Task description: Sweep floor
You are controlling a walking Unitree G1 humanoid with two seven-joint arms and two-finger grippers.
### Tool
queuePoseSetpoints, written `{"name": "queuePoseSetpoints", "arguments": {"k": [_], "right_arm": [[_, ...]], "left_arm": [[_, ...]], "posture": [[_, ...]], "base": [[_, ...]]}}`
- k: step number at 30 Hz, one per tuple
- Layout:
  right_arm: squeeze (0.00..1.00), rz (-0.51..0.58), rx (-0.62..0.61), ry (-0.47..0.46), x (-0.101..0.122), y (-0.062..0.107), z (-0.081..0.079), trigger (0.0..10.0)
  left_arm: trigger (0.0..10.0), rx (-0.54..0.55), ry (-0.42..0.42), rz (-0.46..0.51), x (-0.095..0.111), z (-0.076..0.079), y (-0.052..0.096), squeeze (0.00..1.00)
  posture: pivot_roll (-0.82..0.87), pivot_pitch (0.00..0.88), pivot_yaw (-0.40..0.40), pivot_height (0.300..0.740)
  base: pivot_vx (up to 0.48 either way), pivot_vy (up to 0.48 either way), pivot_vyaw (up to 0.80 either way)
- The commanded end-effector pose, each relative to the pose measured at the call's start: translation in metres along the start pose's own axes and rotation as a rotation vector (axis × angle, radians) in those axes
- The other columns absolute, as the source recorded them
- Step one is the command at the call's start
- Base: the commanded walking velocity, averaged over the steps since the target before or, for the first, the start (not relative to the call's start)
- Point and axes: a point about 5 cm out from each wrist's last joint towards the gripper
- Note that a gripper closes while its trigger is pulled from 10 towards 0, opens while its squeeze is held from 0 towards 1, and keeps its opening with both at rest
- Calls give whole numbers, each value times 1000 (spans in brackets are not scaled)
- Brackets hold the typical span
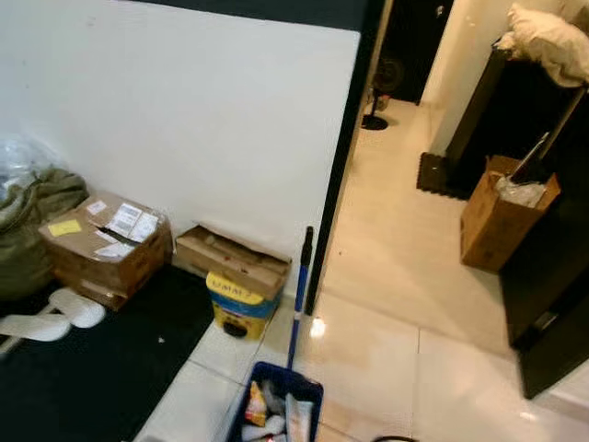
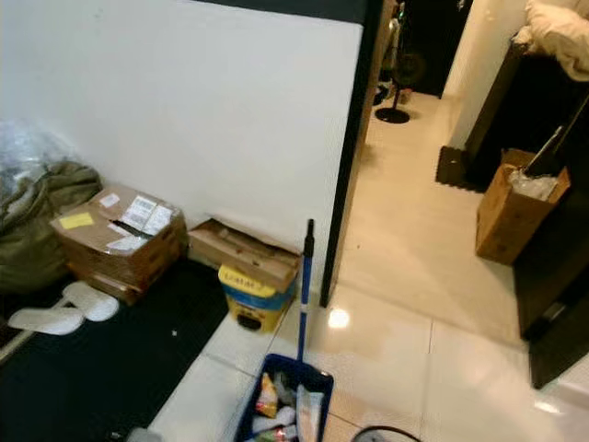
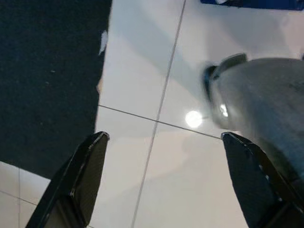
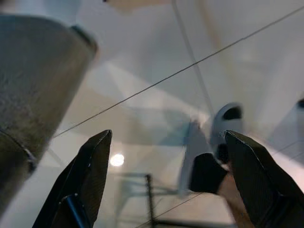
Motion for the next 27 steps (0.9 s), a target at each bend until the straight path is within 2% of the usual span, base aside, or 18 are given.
{"name": "queuePoseSetpoints", "arguments": {"k": [1, 14, 19, 22, 27], "right_arm": [[0, 80, -1, -4, 22, 0, 5, 10000], [0, 177, 1, -26, 49, 2, 19, 10000], [0, 214, 28, -4, 55, 3, 20, 10000], [0, 245, 36, -30, 60, 4, 21, 10000], [0, 328, 58, -66, 76, 8, 27, 10000]], "left_arm": [[10000, -37, -6, -22, -5, 10, 1, 0], [10000, -33, 5, -11, 1, 11, 0, 0], [10000, -25, 6, -8, 1, 11, -1, 0], [10000, -24, 4, -6, 1, 12, -1, 0], [10000, -24, -3, -3, 1, 12, 0, 0]], "posture": [[31, 0, -87, 740], [30, 0, -90, 740], [27, 0, -90, 740], [23, 0, -87, 740], [19, 0, -84, 740]], "base": [[0, -469, 781], [0, -448, 778], [0, 0, 758], [0, 0, 717], [0, 0, 0]]}}
Point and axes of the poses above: a point about 5 cm out from each wrist's last joint towards the gripper, its own y axis pointing back from the gripper into the wrist, its own x axis along the axis of the wrist's last joint, z = x × y, and after that the axes turned 1 degree about y, right-handed
